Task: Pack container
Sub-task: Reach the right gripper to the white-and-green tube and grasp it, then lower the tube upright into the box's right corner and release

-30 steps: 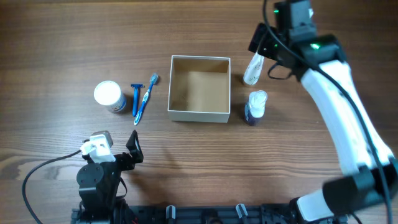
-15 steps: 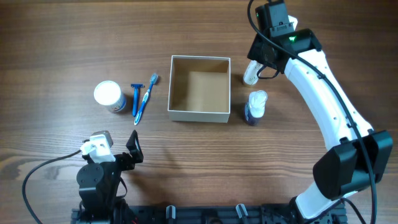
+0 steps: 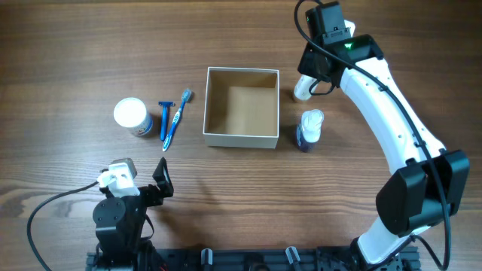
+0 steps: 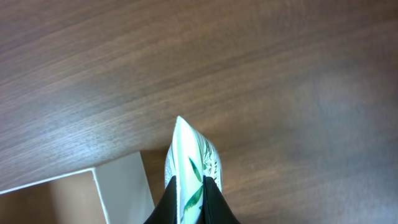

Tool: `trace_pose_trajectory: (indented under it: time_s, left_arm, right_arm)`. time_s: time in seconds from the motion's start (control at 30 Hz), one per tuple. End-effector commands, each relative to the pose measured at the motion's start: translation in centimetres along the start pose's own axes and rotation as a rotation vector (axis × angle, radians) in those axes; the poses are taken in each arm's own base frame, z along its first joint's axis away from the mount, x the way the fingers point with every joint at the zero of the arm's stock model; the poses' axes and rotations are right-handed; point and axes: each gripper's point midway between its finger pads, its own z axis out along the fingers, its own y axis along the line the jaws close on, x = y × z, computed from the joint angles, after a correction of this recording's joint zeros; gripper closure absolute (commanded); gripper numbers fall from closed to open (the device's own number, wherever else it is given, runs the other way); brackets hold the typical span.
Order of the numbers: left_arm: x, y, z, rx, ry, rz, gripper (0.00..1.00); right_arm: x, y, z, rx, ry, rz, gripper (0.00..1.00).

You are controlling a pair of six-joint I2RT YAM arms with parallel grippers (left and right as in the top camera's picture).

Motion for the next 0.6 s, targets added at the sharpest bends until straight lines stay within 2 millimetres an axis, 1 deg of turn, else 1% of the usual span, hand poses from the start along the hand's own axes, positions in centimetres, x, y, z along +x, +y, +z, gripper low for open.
trace_pose_trajectory:
  time_s: [0.0, 0.03, 0.07, 0.13, 0.17, 0.2, 0.23, 0.27, 0.33, 0.37, 0.4, 0.47, 0.53, 0.57]
  left_arm:
    - [-0.1, 0.0, 0.0, 0.001, -0.010, -0.007, 0.00]
    - [-0.1, 0.0, 0.0, 0.001, -0.010, -0.007, 0.00]
    - [-0.1, 0.0, 0.0, 0.001, -0.010, -0.007, 0.00]
    - [-0.1, 0.0, 0.0, 0.001, -0.010, -0.007, 0.00]
    - [-0.1, 0.0, 0.0, 0.001, -0.010, -0.007, 0.00]
    - [-0.1, 0.0, 0.0, 0.000, -0.010, -0.007, 0.00]
    - [-0.1, 0.0, 0.0, 0.001, -0.010, -0.007, 0.00]
    - [-0.1, 0.0, 0.0, 0.001, -0.010, -0.007, 0.00]
    - [-0.1, 0.0, 0.0, 0.001, -0.010, -0.007, 0.00]
    - [-0.1, 0.0, 0.0, 0.001, -0.010, -0.007, 0.00]
    - [-0.1, 0.0, 0.0, 0.001, -0.010, -0.007, 0.00]
    - [-0.1, 0.0, 0.0, 0.001, -0.010, -0.007, 0.00]
    - [-0.1, 0.0, 0.0, 0.001, -0.010, -0.007, 0.00]
    - [-0.1, 0.0, 0.0, 0.001, -0.010, -0.007, 0.00]
  right_arm:
    - [-3.3, 0.8, -6.2, -0.070, -0.162, -0.075, 0.96]
    - [-3.9, 1.2, -8.5, -0.103, -0.206, -0.079, 0.96]
    - [-4.4, 1.8, -11.5, -0.147, -0.268, -0.101, 0.96]
    - [-4.5, 2.4, -15.5, -0.199, -0.347, -0.122, 0.96]
    - [-4.3, 2.6, -17.6, -0.227, -0.384, -0.129, 0.96]
    - [-3.8, 3.1, -19.4, -0.264, -0.408, -0.143, 0.96]
    - [-3.2, 3.7, -20.8, -0.297, -0.421, -0.158, 0.96]
    - [-2.5, 4.3, -21.7, -0.324, -0.423, -0.168, 0.96]
    - [-1.1, 5.8, -22.1, -0.359, -0.401, -0.200, 0.95]
    - [-0.5, 6.4, -21.9, -0.367, -0.384, -0.208, 0.96]
    - [0.6, 7.3, -21.3, -0.372, -0.350, -0.217, 0.96]
    - [2.2, 8.8, -19.8, -0.365, -0.295, -0.244, 0.96]
    - [3.5, 10.2, -17.3, -0.334, -0.241, -0.272, 0.96]
    - [3.7, 10.5, -16.1, -0.311, -0.224, -0.281, 0.95]
